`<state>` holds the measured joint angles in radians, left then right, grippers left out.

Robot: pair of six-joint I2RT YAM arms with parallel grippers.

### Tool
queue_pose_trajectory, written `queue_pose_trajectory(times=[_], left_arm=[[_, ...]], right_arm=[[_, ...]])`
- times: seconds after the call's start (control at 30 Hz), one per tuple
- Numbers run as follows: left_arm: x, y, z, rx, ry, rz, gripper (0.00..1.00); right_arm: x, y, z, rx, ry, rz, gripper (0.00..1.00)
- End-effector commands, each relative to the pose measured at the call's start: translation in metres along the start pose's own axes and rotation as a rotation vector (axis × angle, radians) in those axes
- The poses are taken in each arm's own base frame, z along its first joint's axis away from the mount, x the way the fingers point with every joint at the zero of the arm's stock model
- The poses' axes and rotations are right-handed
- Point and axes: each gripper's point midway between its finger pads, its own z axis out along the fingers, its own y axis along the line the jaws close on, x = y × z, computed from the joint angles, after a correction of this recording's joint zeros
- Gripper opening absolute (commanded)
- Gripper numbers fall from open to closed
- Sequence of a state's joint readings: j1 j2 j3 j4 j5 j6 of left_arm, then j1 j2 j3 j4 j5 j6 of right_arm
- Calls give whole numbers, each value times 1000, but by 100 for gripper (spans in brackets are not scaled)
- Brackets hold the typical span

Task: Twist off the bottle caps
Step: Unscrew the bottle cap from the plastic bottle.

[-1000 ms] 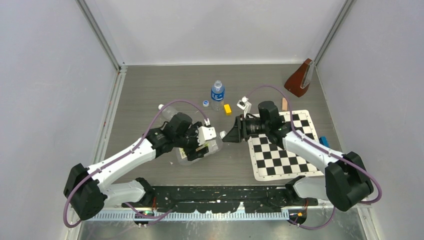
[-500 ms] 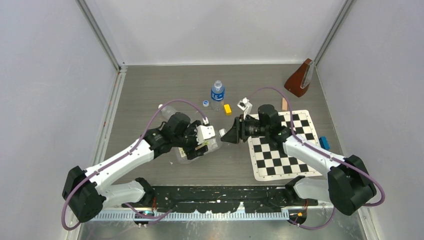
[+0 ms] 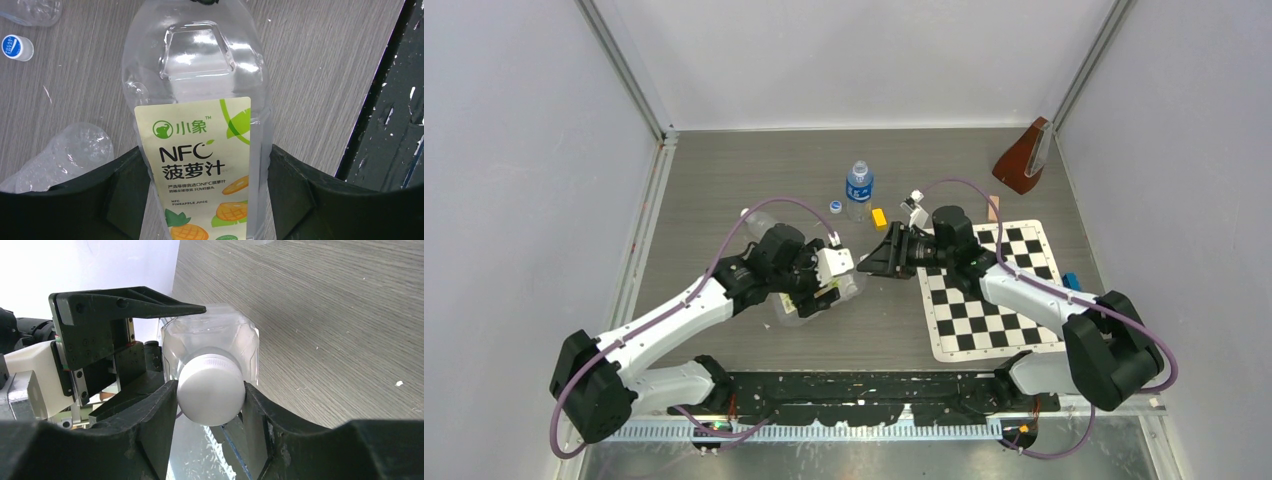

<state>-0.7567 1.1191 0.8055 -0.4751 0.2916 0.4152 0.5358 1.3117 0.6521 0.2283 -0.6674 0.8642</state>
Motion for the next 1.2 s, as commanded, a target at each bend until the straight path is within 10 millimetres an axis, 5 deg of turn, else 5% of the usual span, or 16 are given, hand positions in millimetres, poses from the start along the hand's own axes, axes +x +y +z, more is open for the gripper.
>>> queue_pose_trajectory(times=[0.0, 0.23, 0.5, 0.8, 1.03, 1.1, 1.17], left_arm=[[-36, -14, -2, 79, -147, 55, 0], [-35, -13, -1, 73, -142, 55, 1], [-33, -2, 4, -13, -184, 12, 69], [-32, 4, 22, -70, -285, -47, 99], [-26, 7, 35, -71, -259, -79, 96], [-23, 6, 37, -67, -247, -81, 85], [-21, 5, 36, -60, -227, -77, 64]], right_arm=[[-35, 14, 6, 10, -124, -31, 55], [-30, 10, 8, 24, -87, -24, 22], [-33, 11, 6, 33, -94, -43, 5], [-20, 2, 9, 31, -39, -44, 3], [-17, -2, 10, 39, -27, -50, 3], [-17, -2, 9, 41, -28, -53, 3], [-17, -3, 9, 48, -31, -54, 3]])
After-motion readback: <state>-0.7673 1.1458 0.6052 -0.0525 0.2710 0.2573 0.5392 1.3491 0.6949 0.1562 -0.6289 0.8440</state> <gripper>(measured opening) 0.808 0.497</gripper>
